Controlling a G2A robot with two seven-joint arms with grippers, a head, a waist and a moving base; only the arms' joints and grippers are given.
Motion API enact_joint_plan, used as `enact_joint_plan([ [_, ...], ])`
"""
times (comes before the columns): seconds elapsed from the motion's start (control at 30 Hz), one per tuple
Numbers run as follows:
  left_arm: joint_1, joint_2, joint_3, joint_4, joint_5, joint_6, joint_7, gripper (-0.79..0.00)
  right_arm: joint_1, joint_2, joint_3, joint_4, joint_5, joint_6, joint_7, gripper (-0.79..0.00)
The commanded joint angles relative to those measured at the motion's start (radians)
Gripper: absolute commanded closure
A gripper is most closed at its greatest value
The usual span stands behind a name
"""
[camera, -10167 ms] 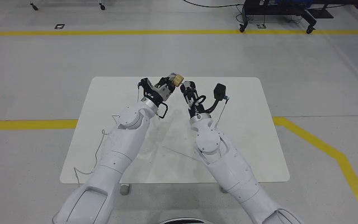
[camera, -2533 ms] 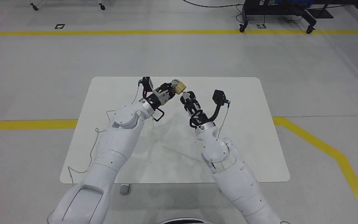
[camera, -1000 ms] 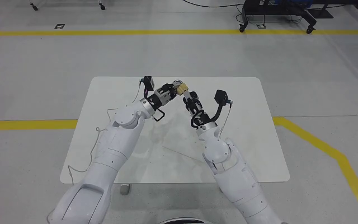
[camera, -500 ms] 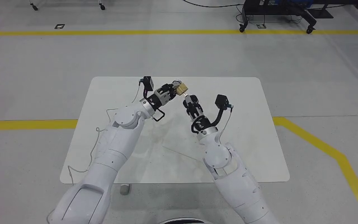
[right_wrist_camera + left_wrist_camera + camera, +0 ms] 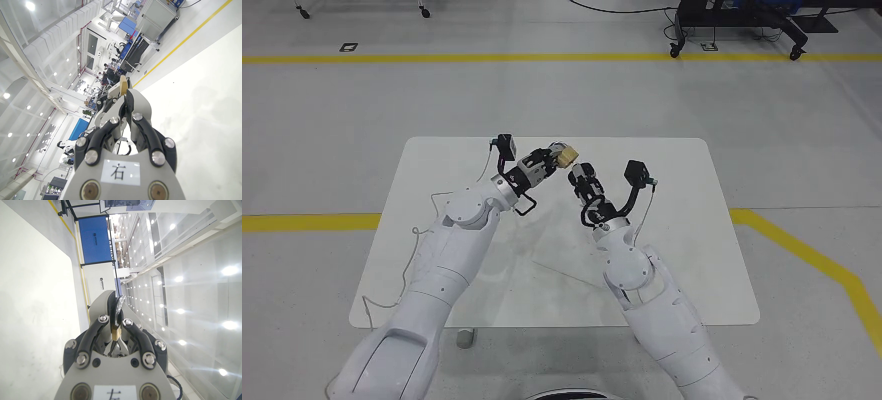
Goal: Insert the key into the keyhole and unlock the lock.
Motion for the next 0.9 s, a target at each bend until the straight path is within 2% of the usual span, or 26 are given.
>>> enact_joint_plan([
  [0.0,0.0,0.0,-0.001,-0.002,-0.001,-0.002,0.006,0.0,-0.008,0.001,0.003,-0.004,0.006,-0.007,0.001,-0.449],
  [0.03,-0.001,0.0,-0.002,-0.001,0.0,-0.003,0.011,0.0,-0.014,0.001,0.006,-0.008,0.011,-0.016,0.002,-0.745],
  [0.07,-0.001,0.0,-0.002,0.0,0.003,-0.003,0.021,0.0,-0.022,0.002,0.011,-0.013,0.021,-0.024,0.002,-0.785],
  [0.47,0.008,-0.002,-0.009,-0.01,0.003,-0.015,0.084,0.0,-0.04,0.003,0.023,-0.025,0.049,-0.044,0.003,-0.785],
  [0.53,0.029,-0.002,-0.012,-0.032,0.005,-0.045,0.113,0.0,-0.051,0.003,0.029,-0.037,0.132,-0.086,0.043,-0.785],
  [0.57,0.04,-0.003,-0.015,-0.037,-0.01,-0.056,0.118,0.0,-0.053,0.004,0.048,-0.034,0.182,-0.106,0.066,-0.757],
  [0.6,0.046,-0.004,-0.017,-0.041,-0.022,-0.064,0.117,0.0,-0.051,0.006,0.064,-0.027,0.208,-0.116,0.083,-0.542],
  [0.63,0.052,-0.005,-0.018,-0.044,-0.034,-0.075,0.114,0.0,-0.049,0.007,0.074,-0.022,0.232,-0.125,0.105,-0.425],
  [0.67,0.057,-0.005,-0.019,-0.045,-0.044,-0.085,0.111,0.0,-0.047,0.009,0.081,-0.018,0.245,-0.13,0.123,-0.376],
  [0.8,0.07,-0.007,-0.023,-0.054,-0.083,-0.108,0.086,0.0,-0.048,0.014,0.095,-0.025,0.287,-0.149,0.198,-0.351],
  [0.87,0.073,-0.008,-0.026,-0.055,-0.099,-0.105,0.079,0.0,-0.047,0.017,0.096,-0.029,0.33,-0.166,0.255,-0.311],
])
